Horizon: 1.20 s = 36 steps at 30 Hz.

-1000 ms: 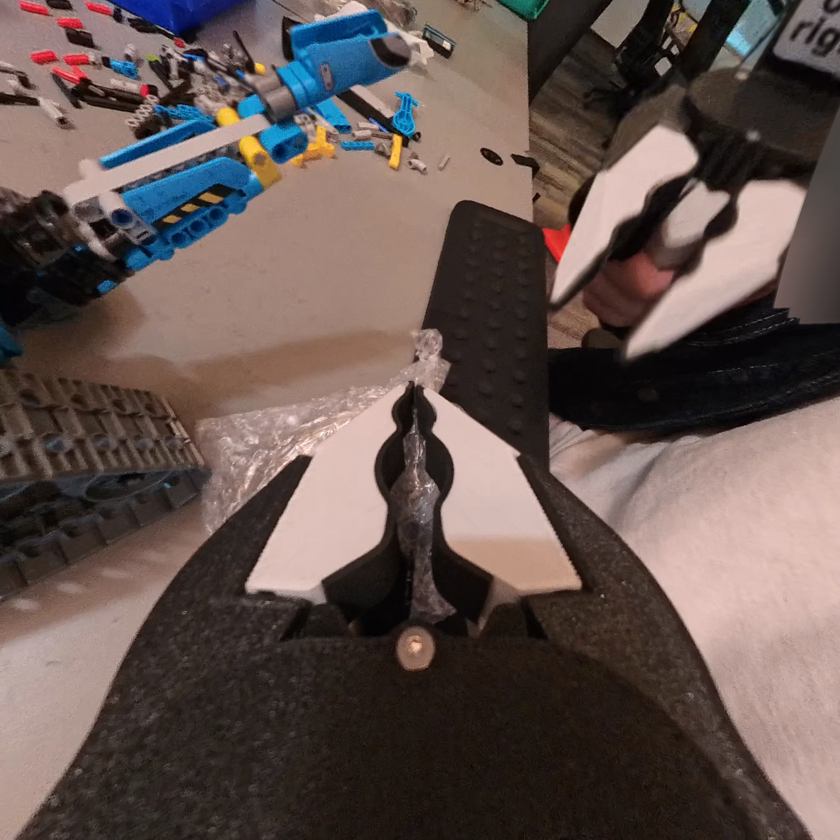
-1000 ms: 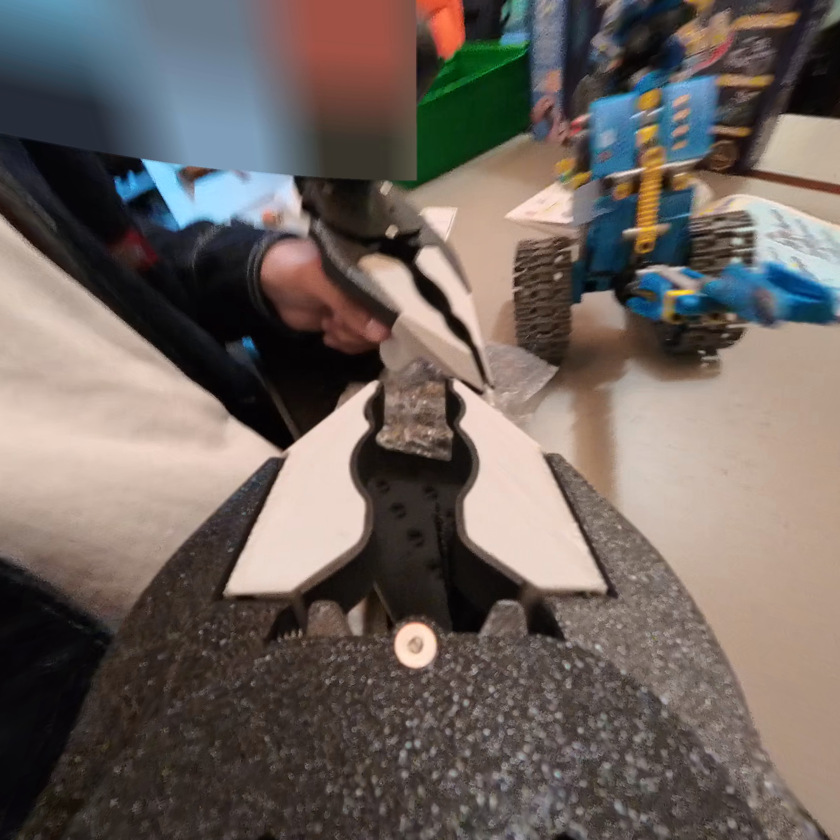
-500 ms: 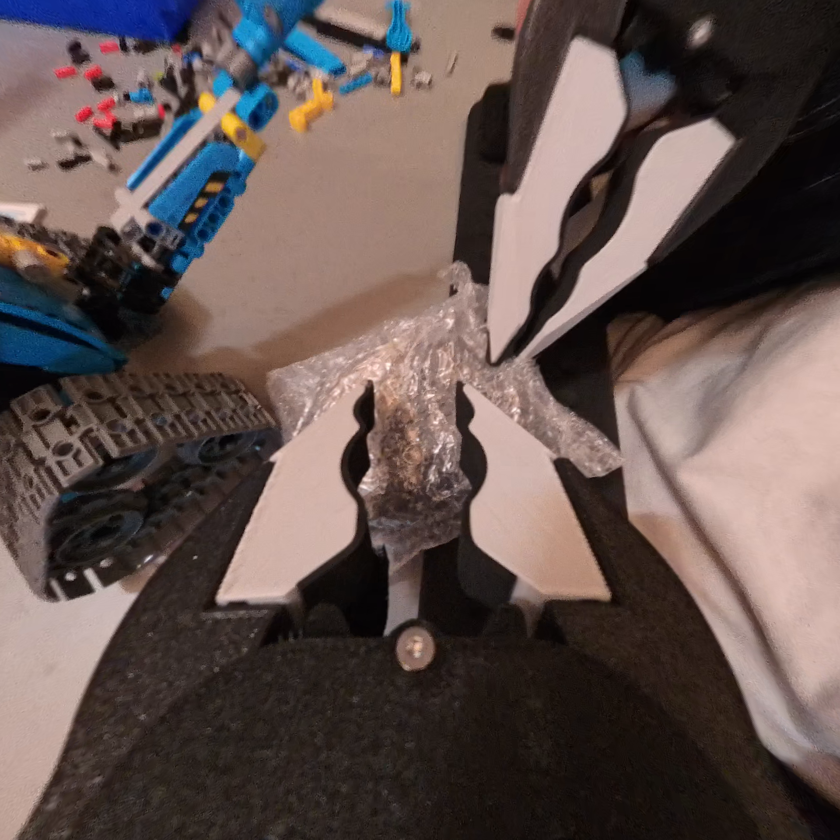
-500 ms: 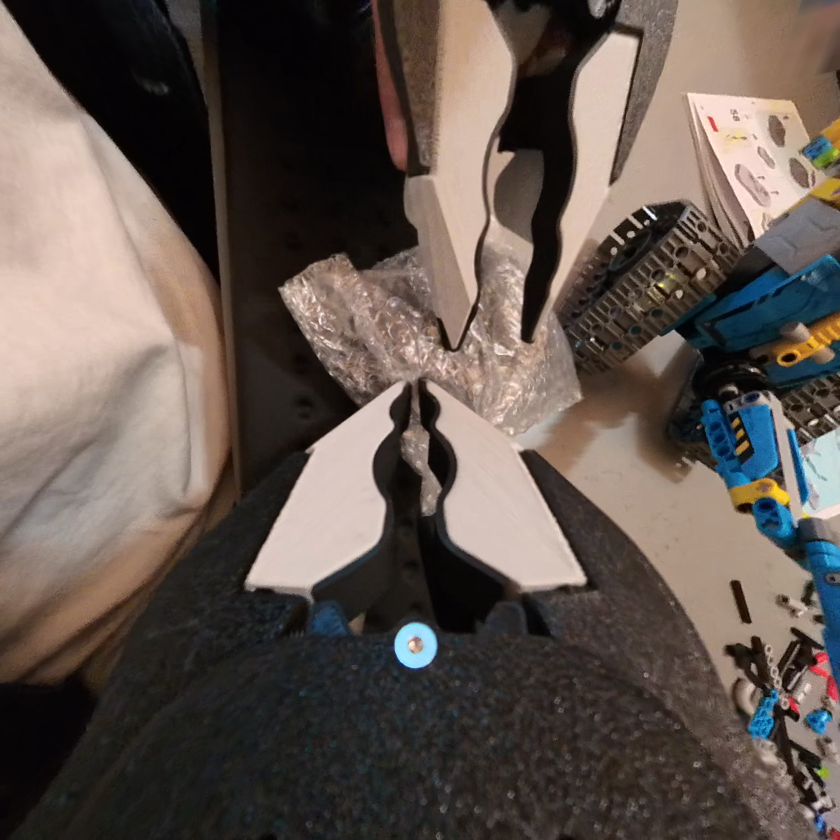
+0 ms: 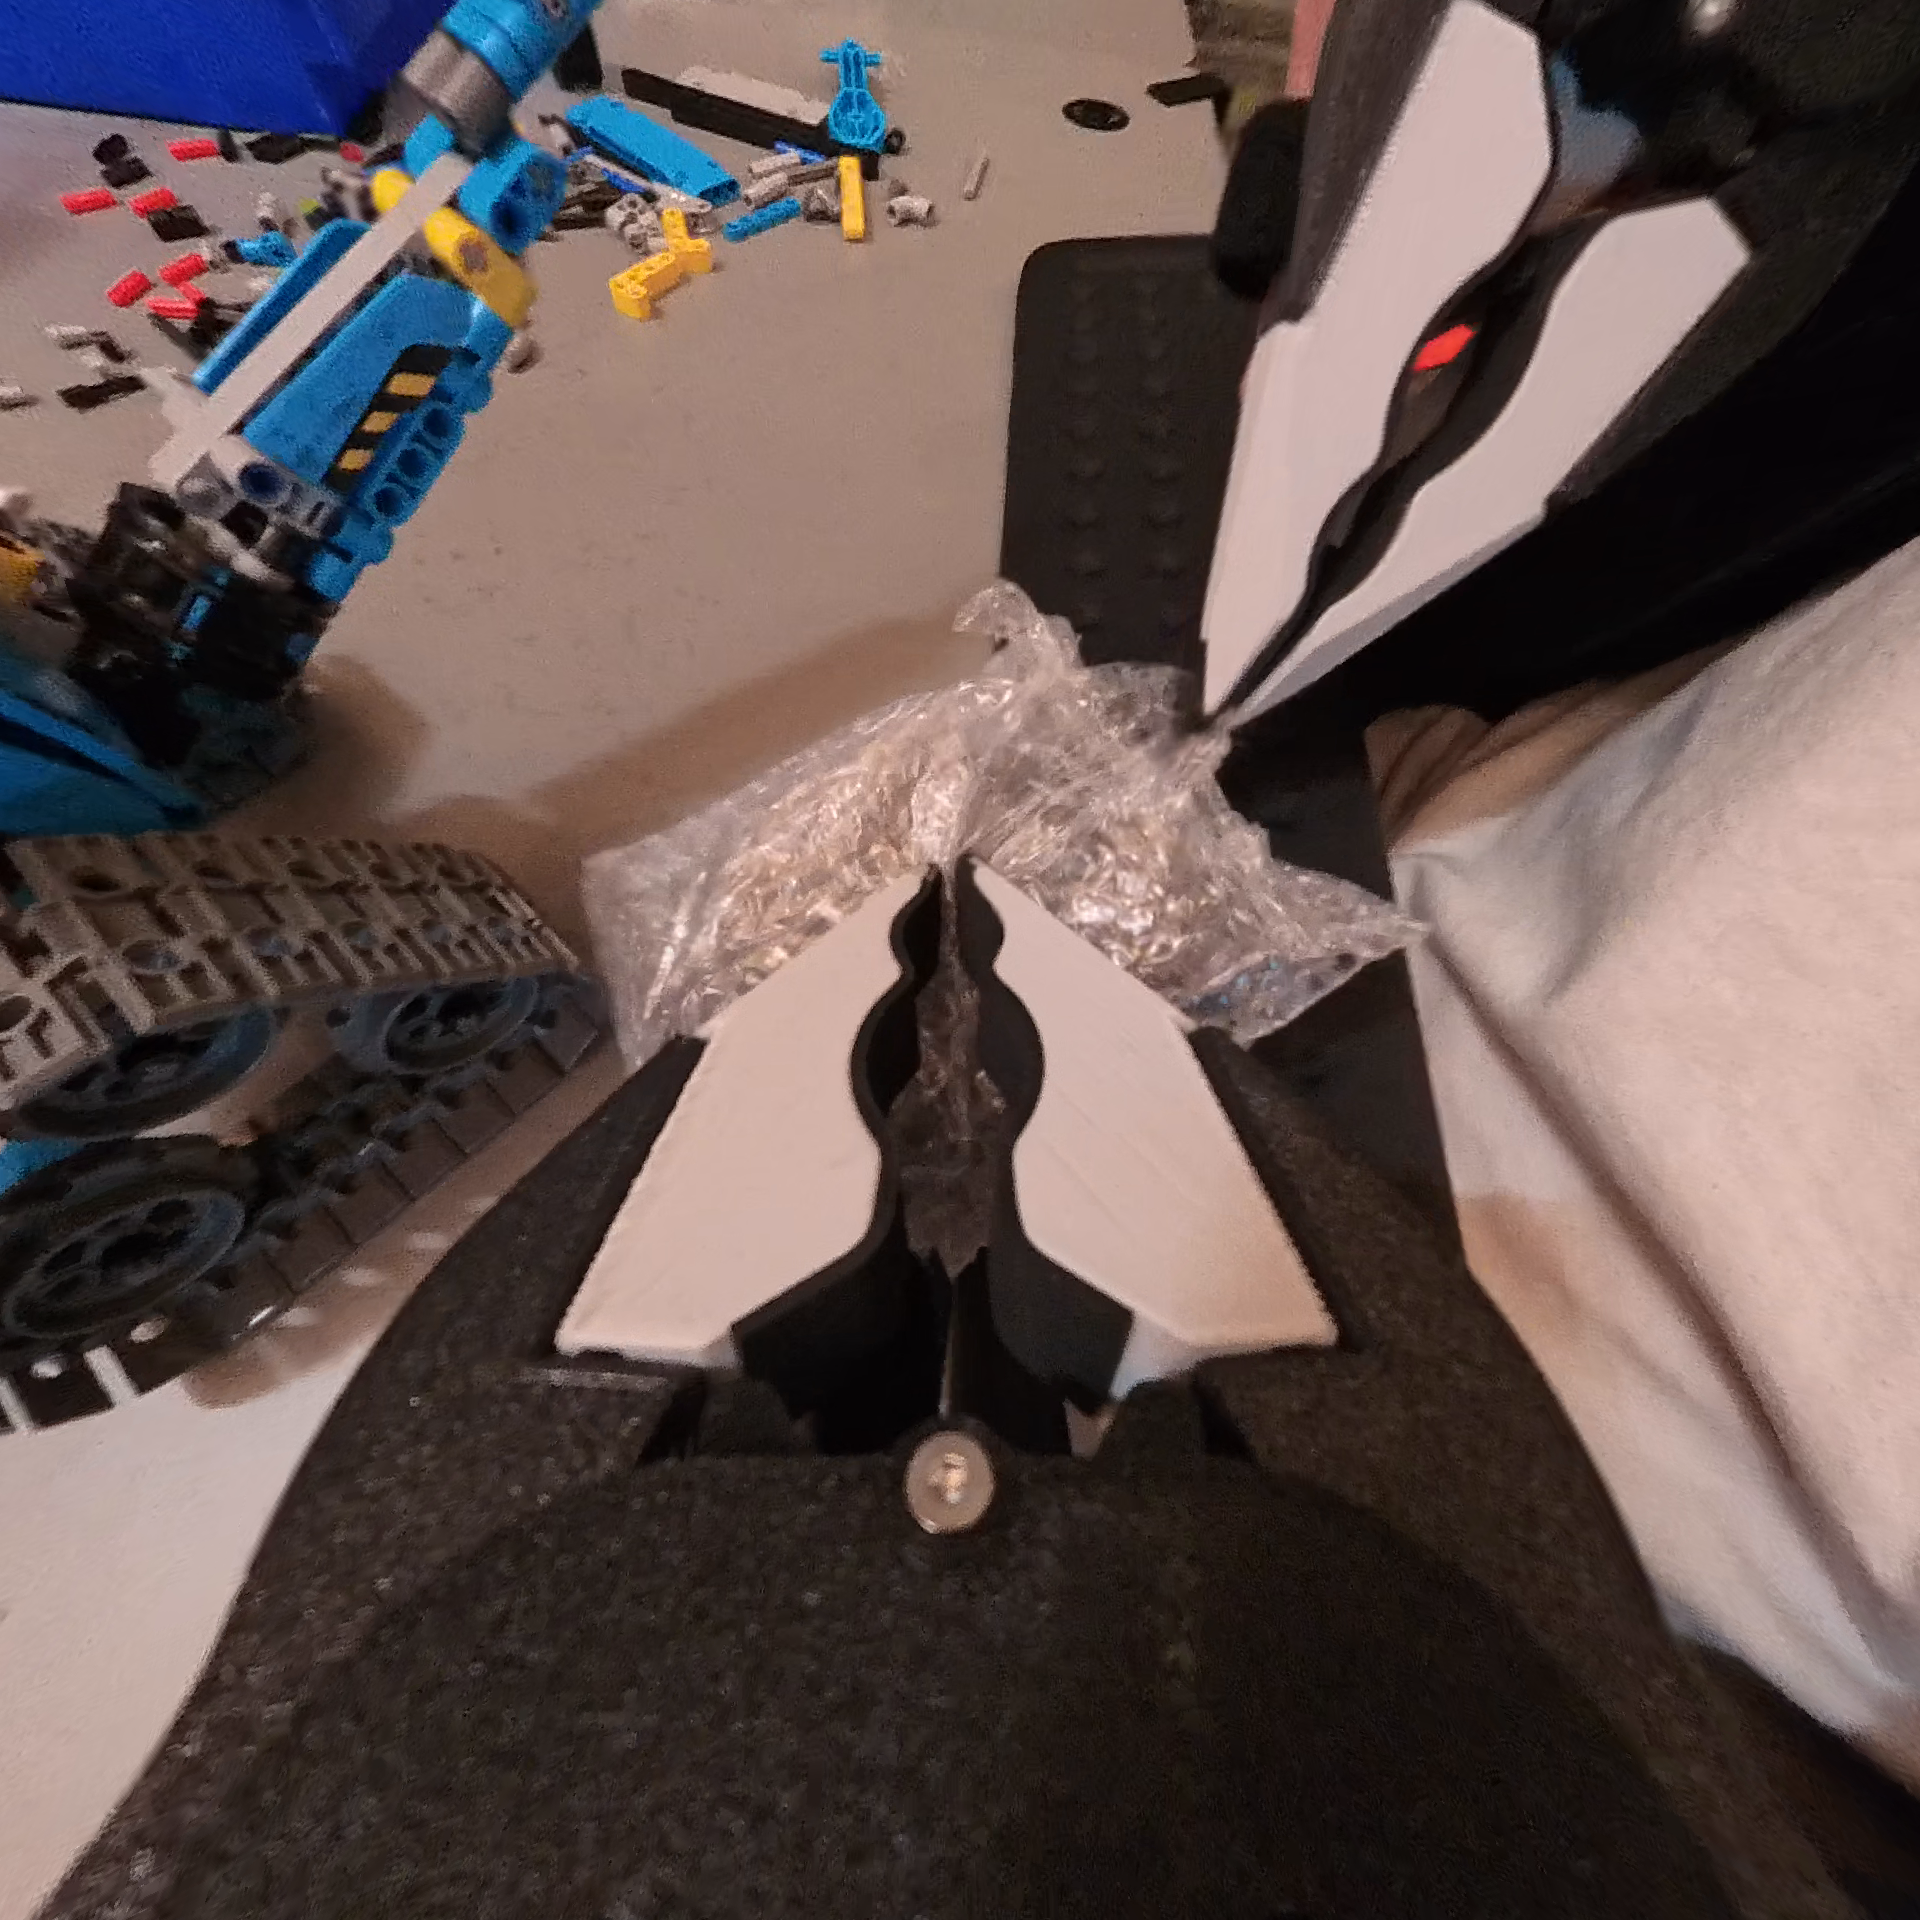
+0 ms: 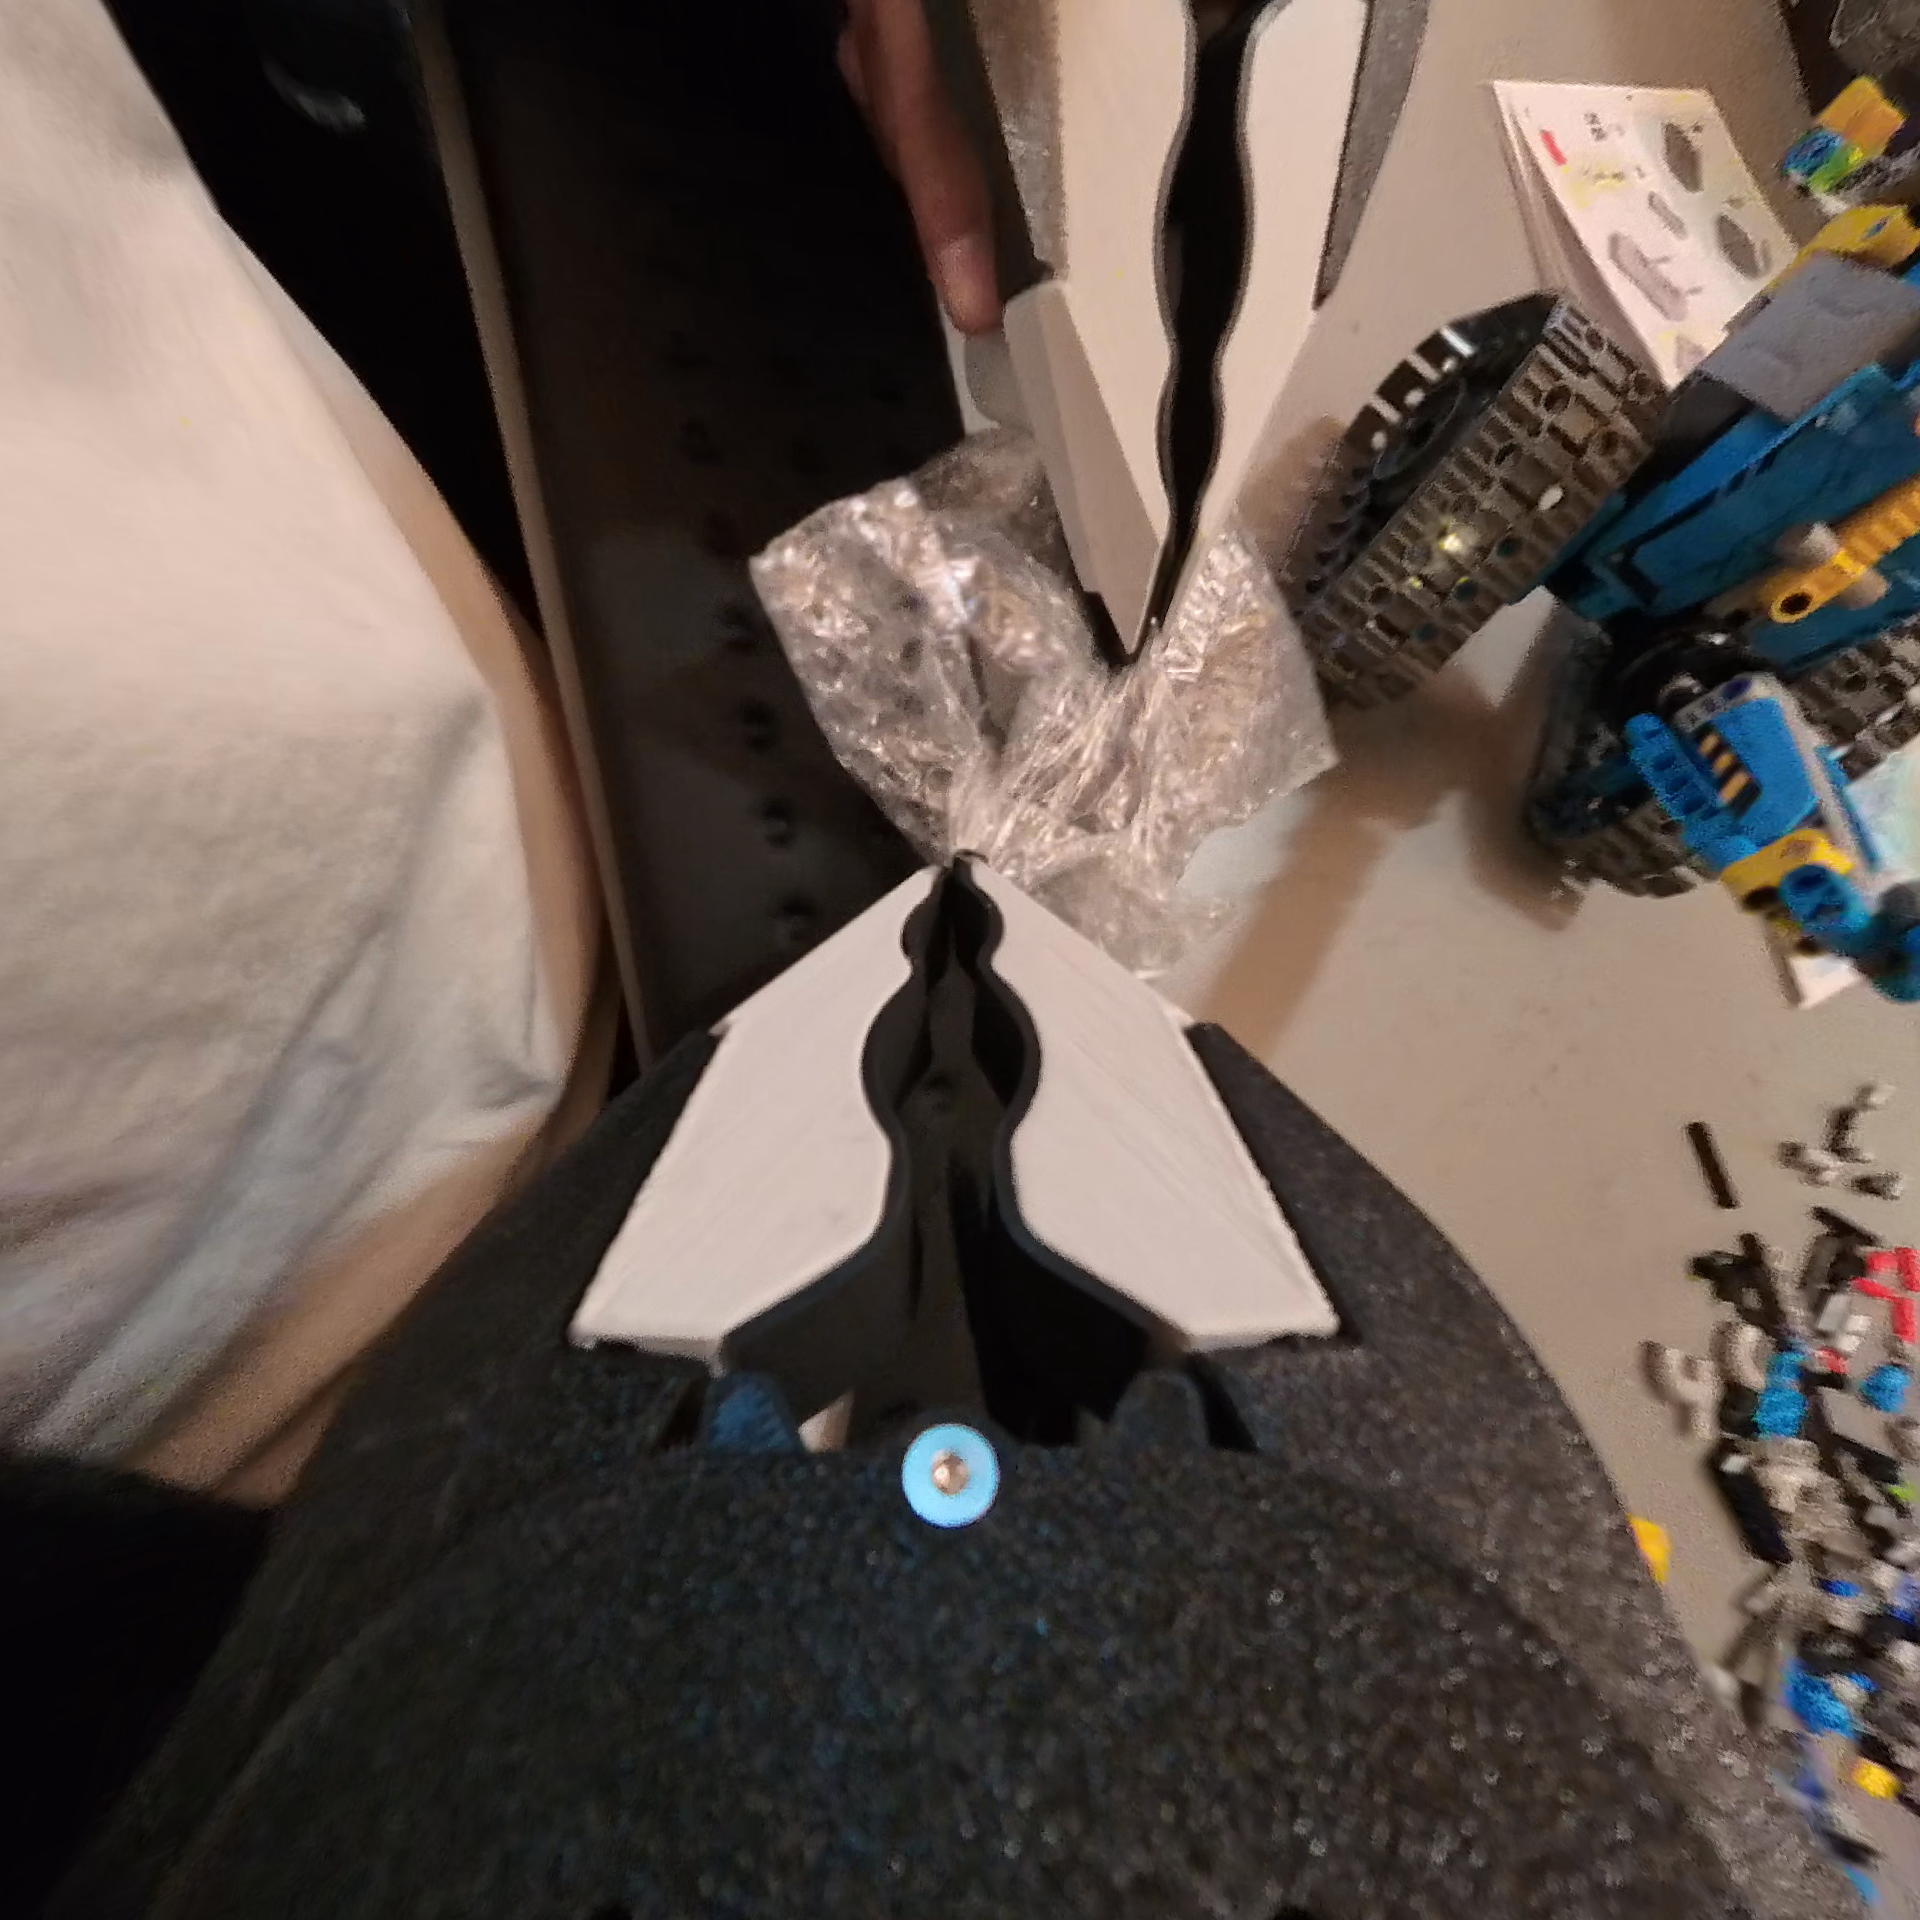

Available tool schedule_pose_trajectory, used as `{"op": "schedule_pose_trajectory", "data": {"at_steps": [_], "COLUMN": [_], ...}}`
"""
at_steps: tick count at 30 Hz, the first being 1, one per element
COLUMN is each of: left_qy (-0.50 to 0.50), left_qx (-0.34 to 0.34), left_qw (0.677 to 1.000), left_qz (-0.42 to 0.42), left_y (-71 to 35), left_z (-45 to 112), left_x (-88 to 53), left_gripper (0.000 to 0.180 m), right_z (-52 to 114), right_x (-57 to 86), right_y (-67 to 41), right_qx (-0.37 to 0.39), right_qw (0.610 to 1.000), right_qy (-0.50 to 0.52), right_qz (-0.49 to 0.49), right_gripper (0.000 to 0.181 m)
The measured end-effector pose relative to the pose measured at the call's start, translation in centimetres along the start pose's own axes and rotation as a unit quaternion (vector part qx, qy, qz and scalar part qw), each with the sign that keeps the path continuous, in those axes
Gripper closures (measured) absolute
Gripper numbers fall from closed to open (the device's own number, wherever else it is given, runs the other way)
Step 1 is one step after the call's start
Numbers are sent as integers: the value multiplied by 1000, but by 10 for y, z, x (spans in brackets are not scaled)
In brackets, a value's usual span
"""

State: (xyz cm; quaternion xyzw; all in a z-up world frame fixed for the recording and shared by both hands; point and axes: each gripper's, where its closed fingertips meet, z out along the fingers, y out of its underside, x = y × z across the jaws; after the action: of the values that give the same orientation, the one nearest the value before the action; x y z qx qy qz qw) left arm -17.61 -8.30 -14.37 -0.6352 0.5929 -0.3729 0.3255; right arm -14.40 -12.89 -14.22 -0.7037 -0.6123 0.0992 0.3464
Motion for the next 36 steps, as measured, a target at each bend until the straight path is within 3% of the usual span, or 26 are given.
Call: {"op": "schedule_pose_trajectory", "data": {"at_steps": [4, 6, 8, 11, 13, 19, 22, 24, 27, 28, 29, 31, 34, 36], "left_qy": [28, -7, -6, 1, 8, -5, -3, -8, -19, -24, -22, -32, -41, -35], "left_qx": [4, -4, 2, -3, -2, -3, -2, -3, 5, 4, 2, -3, -4, 0], "left_qw": [1000, 1000, 1000, 1000, 1000, 1000, 1000, 1000, 1000, 1000, 1000, 999, 999, 999], "left_qz": [-6, 4, 0, -10, -19, -10, -10, 8, 16, 14, 14, 25, 27, 12], "left_y": [0, 3, 4, 3, 2, 2, 2, 3, 4, 5, 6, 5, 2, -6], "left_z": [-1, -2, -5, -2, -1, -1, -1, 0, 1, 1, 1, 1, 1, -4], "left_x": [5, -6, -8, -8, -9, -9, -10, -9, -12, -14, -14, -14, -15, -13], "left_gripper": [178, 178, 179, 179, 179, 179, 179, 179, 179, 179, 179, 179, 179, 177], "right_z": [-3, -10, -11, -29, -30, 24, 29, 38, 27, 14, 10, 12, -3, -9], "right_x": [-14, -37, -32, -11, 6, -1, -2, -11, -14, -33, -39, -40, -22, -12], "right_y": [2, 13, 35, -27, -50, -33, -38, -22, -22, -27, -27, -5, -17, -23], "right_qx": [10, -21, -65, 93, 128, 58, 57, 3, 12, 24, 25, -10, 36, 46], "right_qw": [999, 990, 990, 984, 982, 980, 979, 979, 975, 957, 951, 967, 965, 976], "right_qy": [-41, -135, -117, -105, -82, -144, -159, -174, -198, -269, -278, -234, -213, -175], "right_qz": [30, 45, 42, 109, 112, 126, 114, 104, 104, 105, 131, 102, 147, 121], "right_gripper": [181, 181, 181, 181, 166, 155, 167, 174, 181, 181, 181, 181, 181, 181]}}
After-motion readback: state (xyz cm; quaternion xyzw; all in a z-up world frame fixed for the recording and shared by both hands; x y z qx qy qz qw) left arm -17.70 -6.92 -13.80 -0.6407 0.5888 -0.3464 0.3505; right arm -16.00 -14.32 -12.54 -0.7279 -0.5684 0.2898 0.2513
